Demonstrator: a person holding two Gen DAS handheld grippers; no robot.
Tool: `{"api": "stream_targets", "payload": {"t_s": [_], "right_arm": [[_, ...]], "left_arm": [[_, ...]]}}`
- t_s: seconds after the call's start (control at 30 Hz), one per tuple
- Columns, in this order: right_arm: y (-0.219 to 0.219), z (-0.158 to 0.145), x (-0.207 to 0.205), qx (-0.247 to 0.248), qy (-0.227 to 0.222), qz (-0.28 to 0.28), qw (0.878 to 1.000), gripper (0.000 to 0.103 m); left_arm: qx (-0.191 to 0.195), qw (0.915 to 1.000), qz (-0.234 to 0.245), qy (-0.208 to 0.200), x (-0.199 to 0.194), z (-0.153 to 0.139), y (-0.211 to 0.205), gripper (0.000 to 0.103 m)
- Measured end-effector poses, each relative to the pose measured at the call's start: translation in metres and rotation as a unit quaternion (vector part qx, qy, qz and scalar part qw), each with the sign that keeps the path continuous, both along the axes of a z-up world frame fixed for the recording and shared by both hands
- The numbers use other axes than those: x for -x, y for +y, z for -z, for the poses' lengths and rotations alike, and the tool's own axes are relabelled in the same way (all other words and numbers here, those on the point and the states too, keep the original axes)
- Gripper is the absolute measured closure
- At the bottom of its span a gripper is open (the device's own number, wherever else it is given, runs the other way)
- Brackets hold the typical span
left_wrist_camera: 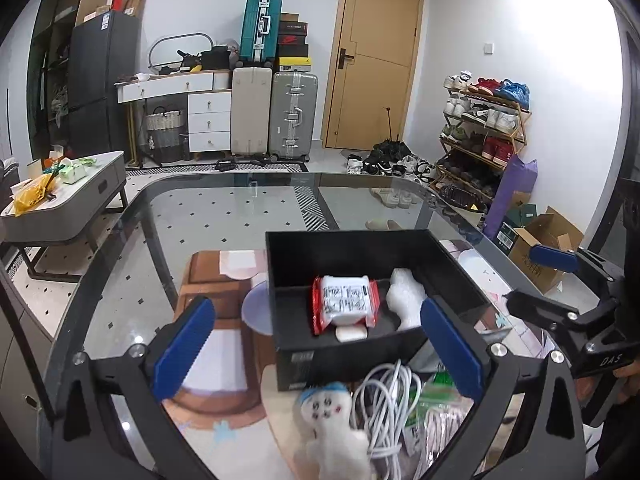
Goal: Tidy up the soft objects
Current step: 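Withdraw both grippers from the box back toward the pile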
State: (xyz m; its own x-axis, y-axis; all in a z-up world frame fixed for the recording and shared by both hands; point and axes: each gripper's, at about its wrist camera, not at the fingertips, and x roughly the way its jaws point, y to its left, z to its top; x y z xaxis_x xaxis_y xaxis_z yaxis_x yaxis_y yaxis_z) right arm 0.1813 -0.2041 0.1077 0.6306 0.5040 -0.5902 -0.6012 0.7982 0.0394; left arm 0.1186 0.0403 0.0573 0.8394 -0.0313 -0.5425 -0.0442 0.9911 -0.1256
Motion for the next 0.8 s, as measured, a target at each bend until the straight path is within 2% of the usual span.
{"api": "stream_targets", "payload": {"t_s": [0.37, 0.5, 0.6, 0.8], "right_arm": [[-0.021, 0.005, 0.043, 0.005, 0.019, 0.01, 1.0, 0.001], [-0.022, 0.011, 0.054, 0.03, 0.019, 0.009, 0.999, 0.001], [-0.024, 0.017, 0.059, 0.031, 0.031, 0.006, 0.999, 0.001], [-0.026, 0.03, 0.069, 0.045, 0.045, -0.001, 0.998, 0.001]], "left_arm": [[-0.006, 1.0, 0.003, 0.0, 0.033, 0.002, -0.009, 0.0], [-0.012, 0.9999, 0.006, 0.004, 0.043, 0.009, -0.012, 0.0], [-0.011, 0.9998, 0.014, 0.011, 0.046, 0.013, -0.014, 0.0], [-0.039, 0.9988, 0.027, 0.01, 0.057, 0.018, -0.023, 0.0]]}}
